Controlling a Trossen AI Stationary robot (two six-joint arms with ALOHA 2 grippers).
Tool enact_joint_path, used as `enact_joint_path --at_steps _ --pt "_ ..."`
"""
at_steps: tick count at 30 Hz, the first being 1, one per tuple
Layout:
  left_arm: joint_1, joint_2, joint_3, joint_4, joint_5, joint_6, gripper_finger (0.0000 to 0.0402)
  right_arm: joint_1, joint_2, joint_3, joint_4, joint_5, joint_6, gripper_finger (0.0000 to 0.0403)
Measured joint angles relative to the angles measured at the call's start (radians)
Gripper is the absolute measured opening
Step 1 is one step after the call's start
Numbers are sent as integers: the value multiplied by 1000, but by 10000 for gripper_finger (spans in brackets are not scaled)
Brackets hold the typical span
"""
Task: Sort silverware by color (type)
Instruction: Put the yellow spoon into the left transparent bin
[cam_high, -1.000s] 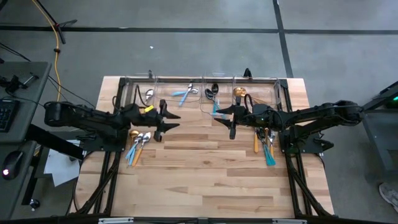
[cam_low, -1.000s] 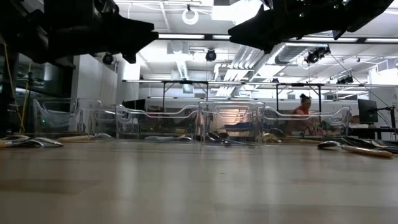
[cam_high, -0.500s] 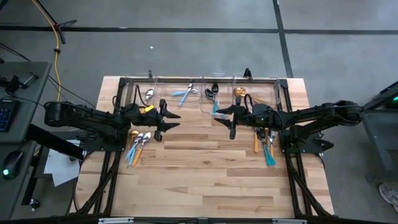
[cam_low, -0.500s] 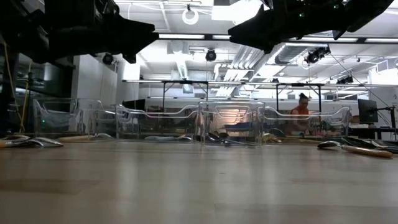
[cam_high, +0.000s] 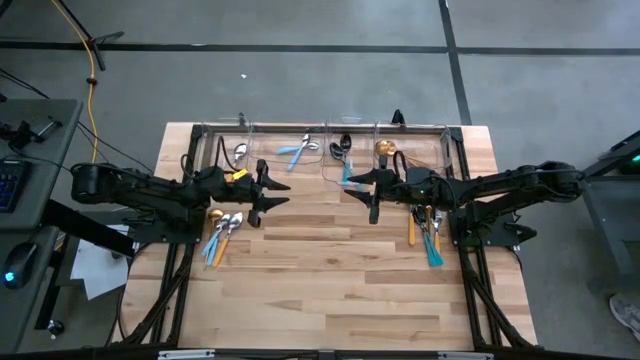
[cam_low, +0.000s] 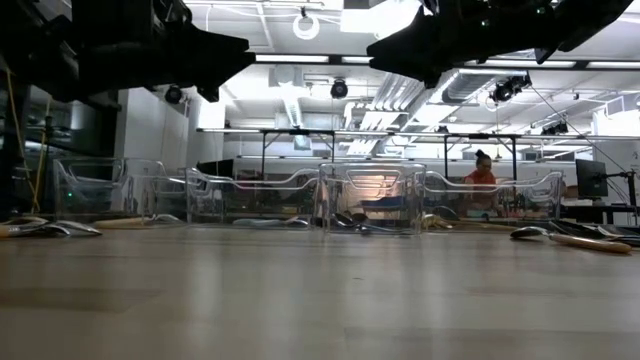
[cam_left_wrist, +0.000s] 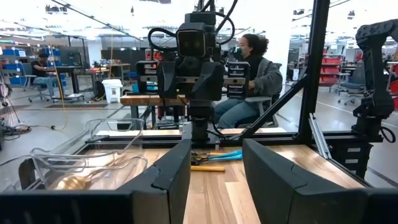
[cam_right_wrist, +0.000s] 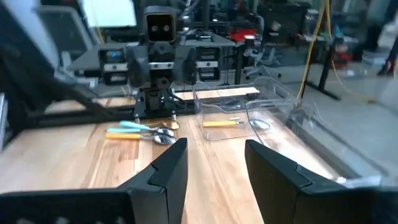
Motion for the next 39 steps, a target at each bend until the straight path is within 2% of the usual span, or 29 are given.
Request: enact_joint_path --at_steps 3,5,10,16,20,23,26,29,34,39 --pt "0 0 0 0 0 -3 133 5 -15 18 -68 98 179 145" --pt "0 0 0 -2 0 -3 134 7 -43 61 -237 152 265 145" --pt "0 0 1 -33 3 -12 134 12 -60 178 -789 168 503 145" --pt "0 0 1 -47 3 -12 133 83 -60 197 -1222 186 865 145" --pt "0 0 1 -47 3 -12 134 170 -30 196 -1454 246 1143 145" --pt "0 0 1 -50 3 -12 133 233 8 196 -1531 262 1299 145" --pt "0 0 1 -55 3 -14 133 289 58 196 -1533 260 1388 145" --pt "-1 0 1 -54 3 -22 133 323 131 196 -1539 202 1453 145" --pt "-1 0 1 -54 3 -47 133 336 271 196 -1594 86 1475 145" --pt "0 0 1 -55 3 -48 133 336 316 196 -1558 68 1476 145"
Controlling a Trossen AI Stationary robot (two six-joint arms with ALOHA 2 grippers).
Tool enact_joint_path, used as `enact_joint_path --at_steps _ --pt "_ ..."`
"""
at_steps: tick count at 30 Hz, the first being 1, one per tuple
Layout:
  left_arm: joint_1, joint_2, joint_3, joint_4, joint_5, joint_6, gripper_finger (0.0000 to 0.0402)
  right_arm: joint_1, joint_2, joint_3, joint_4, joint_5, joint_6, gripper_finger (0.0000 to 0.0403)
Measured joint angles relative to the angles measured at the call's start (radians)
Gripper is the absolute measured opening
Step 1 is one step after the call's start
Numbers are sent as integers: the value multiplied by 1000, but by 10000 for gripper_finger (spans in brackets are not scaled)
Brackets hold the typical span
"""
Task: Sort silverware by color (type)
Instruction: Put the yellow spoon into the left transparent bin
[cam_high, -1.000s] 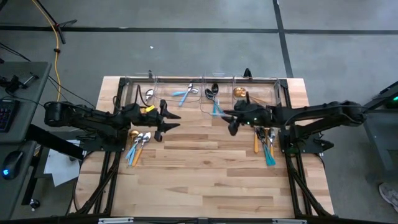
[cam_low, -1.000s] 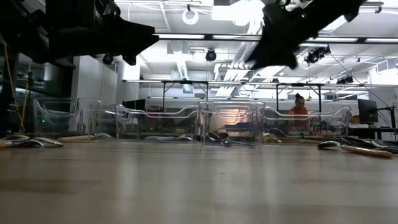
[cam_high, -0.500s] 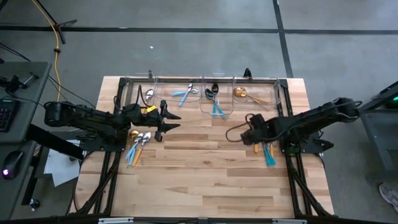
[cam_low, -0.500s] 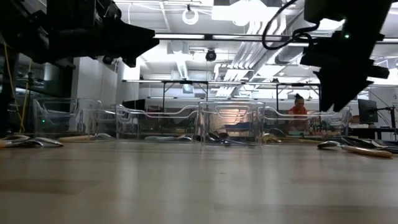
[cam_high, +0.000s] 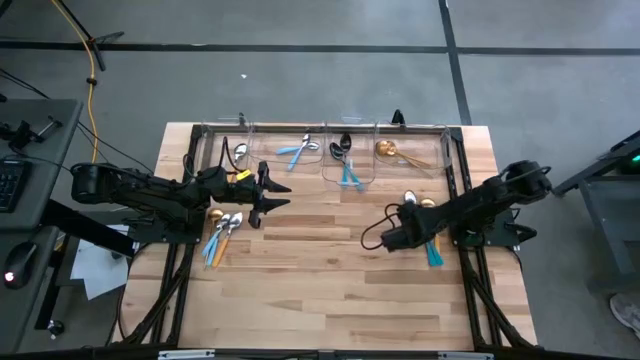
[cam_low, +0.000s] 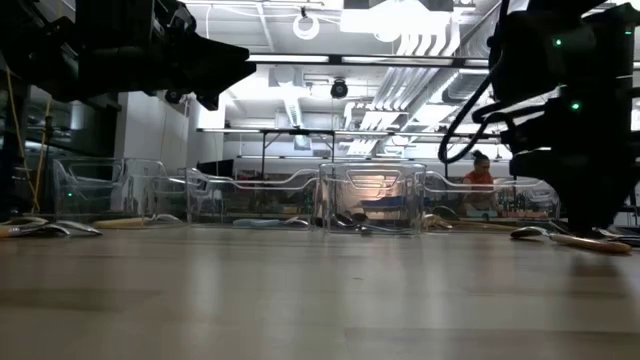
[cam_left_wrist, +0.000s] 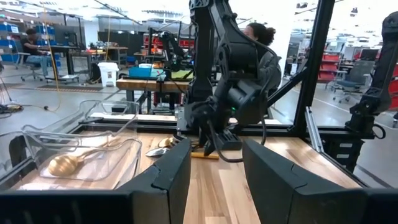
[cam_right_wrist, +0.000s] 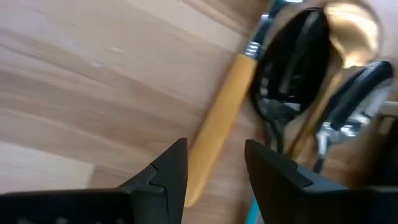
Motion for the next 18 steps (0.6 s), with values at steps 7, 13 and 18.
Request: enact_joint_path --at_steps 7,13,18 --pt "0 0 0 -3 0 0 133 -4 1 -29 50 -14 0 145" --pt "0 0 0 -9 2 -8 133 -14 -31 -126 170 -27 44 144" --pt "0 0 0 -7 2 -8 133 -15 -82 -138 189 -24 55 144"
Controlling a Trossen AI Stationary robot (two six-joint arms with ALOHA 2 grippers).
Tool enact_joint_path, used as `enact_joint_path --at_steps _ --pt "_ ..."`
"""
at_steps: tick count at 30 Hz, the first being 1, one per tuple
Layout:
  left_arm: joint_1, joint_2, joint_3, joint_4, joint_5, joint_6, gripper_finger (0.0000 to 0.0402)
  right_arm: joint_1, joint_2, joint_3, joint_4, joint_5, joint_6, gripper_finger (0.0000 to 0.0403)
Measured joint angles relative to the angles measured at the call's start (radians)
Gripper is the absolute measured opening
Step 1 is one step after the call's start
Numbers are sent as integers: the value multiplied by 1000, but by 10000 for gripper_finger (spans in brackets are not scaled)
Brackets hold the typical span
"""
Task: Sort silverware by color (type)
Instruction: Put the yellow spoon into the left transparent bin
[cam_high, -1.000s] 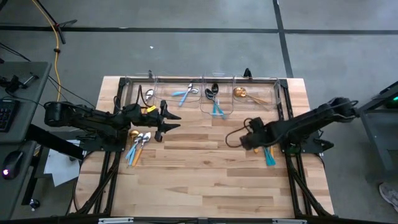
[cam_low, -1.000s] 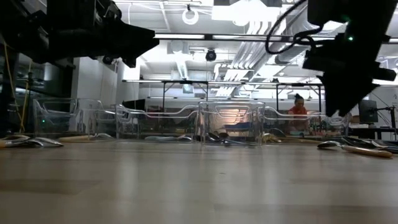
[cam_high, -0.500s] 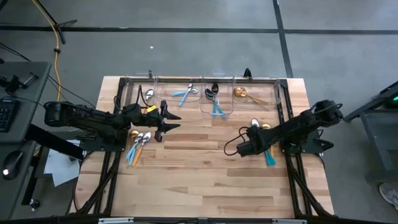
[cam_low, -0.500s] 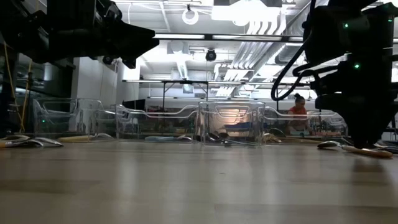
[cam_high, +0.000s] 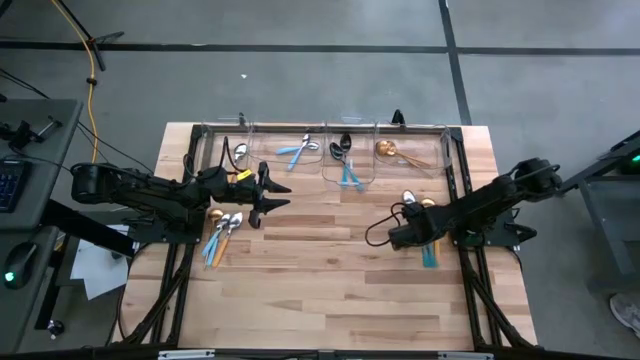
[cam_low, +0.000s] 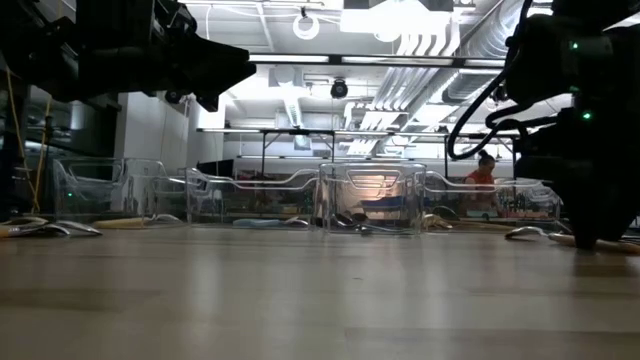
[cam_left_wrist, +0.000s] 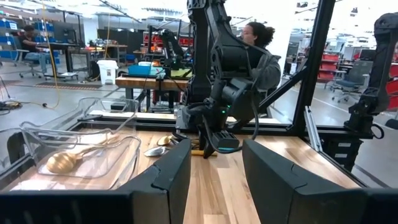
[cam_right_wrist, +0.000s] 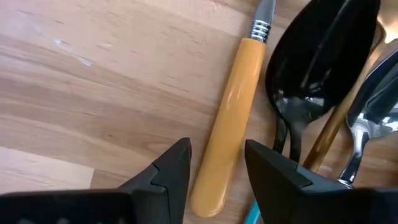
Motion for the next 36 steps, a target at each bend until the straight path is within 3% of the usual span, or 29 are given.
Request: enact_joint_path --at_steps 4,10,12,21,36 --pt "0 0 0 0 0 0 134 0 -5 -1 8 6 -3 122" --pt "0 0 0 0 0 0 133 1 12 3 23 20 -23 33" --pt "0 0 0 0 0 0 133 -1 11 5 33 69 -34 15" --pt "0 0 0 0 0 0 133 28 14 26 55 117 -82 5" --pt "0 0 0 0 0 -1 133 106 14 95 33 85 -126 2"
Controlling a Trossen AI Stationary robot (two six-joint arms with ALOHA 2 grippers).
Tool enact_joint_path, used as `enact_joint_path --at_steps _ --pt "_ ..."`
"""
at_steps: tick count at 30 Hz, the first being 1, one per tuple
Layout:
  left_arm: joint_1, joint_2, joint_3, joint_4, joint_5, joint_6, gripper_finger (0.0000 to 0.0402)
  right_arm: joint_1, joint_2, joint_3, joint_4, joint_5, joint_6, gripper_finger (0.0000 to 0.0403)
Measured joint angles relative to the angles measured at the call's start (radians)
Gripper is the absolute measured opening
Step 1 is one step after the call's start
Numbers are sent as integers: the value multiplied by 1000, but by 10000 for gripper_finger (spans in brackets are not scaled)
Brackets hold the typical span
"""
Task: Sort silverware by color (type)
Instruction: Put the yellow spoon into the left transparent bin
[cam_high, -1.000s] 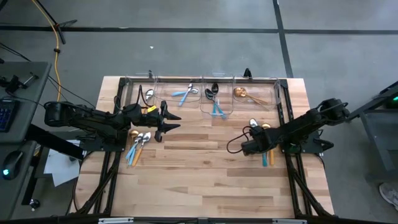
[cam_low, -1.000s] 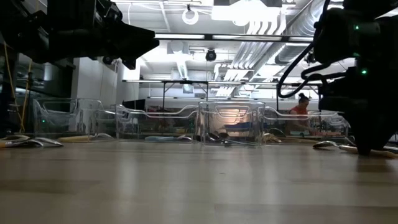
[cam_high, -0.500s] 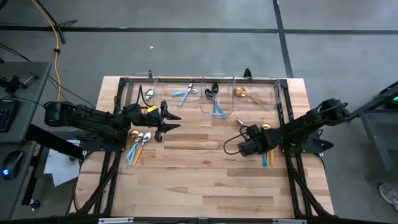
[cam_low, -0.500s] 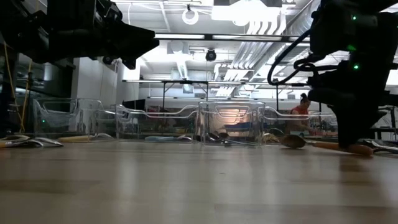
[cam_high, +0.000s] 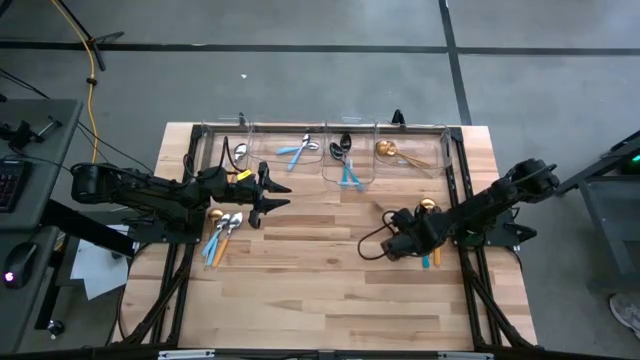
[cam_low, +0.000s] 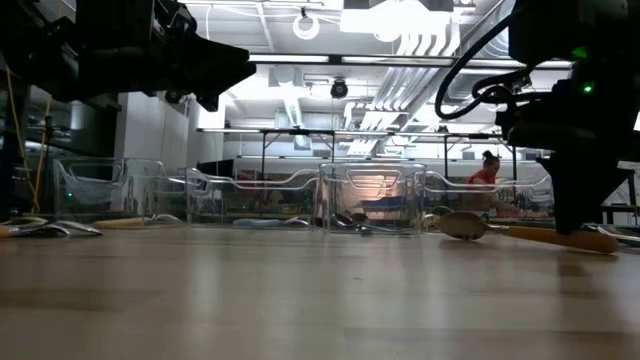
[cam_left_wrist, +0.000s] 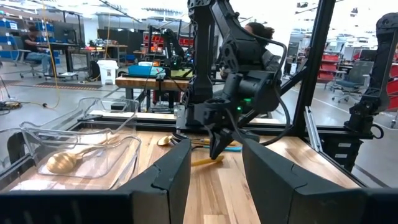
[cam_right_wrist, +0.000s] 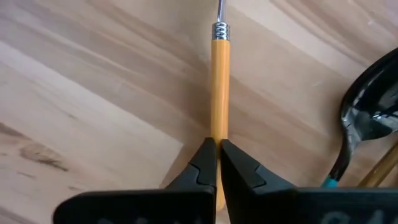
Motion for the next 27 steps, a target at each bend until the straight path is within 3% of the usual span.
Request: enact_joint_path --at_steps 27 --pt "0 0 0 0 0 -16 133 5 28 -68 196 48 -1 0"
